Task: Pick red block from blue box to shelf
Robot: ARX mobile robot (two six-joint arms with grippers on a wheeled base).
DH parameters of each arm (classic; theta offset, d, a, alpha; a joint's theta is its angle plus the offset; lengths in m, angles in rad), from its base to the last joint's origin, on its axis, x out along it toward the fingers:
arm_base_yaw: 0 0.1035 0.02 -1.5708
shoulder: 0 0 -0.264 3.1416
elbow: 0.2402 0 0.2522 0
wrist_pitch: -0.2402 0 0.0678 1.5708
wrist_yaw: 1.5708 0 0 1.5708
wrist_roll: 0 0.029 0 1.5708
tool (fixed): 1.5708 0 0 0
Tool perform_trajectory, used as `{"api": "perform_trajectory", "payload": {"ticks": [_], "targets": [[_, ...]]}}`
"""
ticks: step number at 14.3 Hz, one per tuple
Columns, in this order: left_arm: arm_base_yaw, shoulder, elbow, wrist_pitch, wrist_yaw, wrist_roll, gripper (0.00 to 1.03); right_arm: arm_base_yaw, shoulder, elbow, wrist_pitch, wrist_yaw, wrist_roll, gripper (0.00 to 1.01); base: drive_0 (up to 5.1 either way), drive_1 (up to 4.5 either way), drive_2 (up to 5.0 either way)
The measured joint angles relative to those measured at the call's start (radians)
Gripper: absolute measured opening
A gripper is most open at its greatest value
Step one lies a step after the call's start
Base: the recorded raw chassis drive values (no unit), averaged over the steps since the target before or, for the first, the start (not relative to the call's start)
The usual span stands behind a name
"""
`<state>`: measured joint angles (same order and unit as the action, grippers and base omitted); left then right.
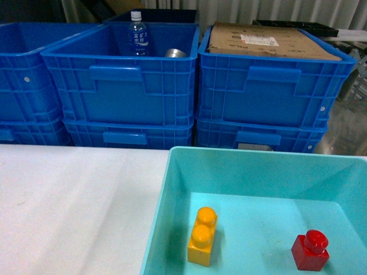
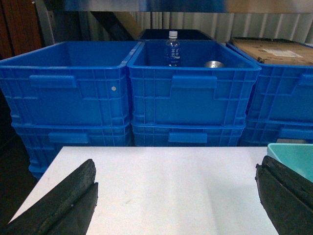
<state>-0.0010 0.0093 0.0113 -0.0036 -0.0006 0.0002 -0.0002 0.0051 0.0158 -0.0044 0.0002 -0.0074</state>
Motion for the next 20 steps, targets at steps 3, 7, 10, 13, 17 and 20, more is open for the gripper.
{"api": "perform_trajectory", "payload": {"ticks": [3,7,10,13,17,20], "targets": [[0.000,0.000,0.000,0.000,0.000,0.000,0.98,0.000,0.000,0.000,0.000,0.000,0.000,0.98,0.0,0.00,0.0],[0.000,0.000,0.000,0.000,0.000,0.000,0.98,0.000,0.000,0.000,0.000,0.000,0.000,0.98,0.0,0.00,0.0],[0.000,0.000,0.000,0.000,0.000,0.000,0.98,0.000,0.000,0.000,0.000,0.000,0.000,0.98,0.0,0.00,0.0],[0.000,0.000,0.000,0.000,0.000,0.000,0.98,0.000,0.000,0.000,0.000,0.000,0.000,0.98,0.0,0.00,0.0],[0.000,0.000,0.000,0.000,0.000,0.000,0.98,0.009,0.002,0.001,-0.017,-0.001,0.005,0.98,0.0,0.00,0.0],[0.000,0.000,0.000,0.000,0.000,0.000,0.98,0.272,0.299,0.024,0.185,0.148,0.078,0.98,0.0,0.00,0.0]]}}
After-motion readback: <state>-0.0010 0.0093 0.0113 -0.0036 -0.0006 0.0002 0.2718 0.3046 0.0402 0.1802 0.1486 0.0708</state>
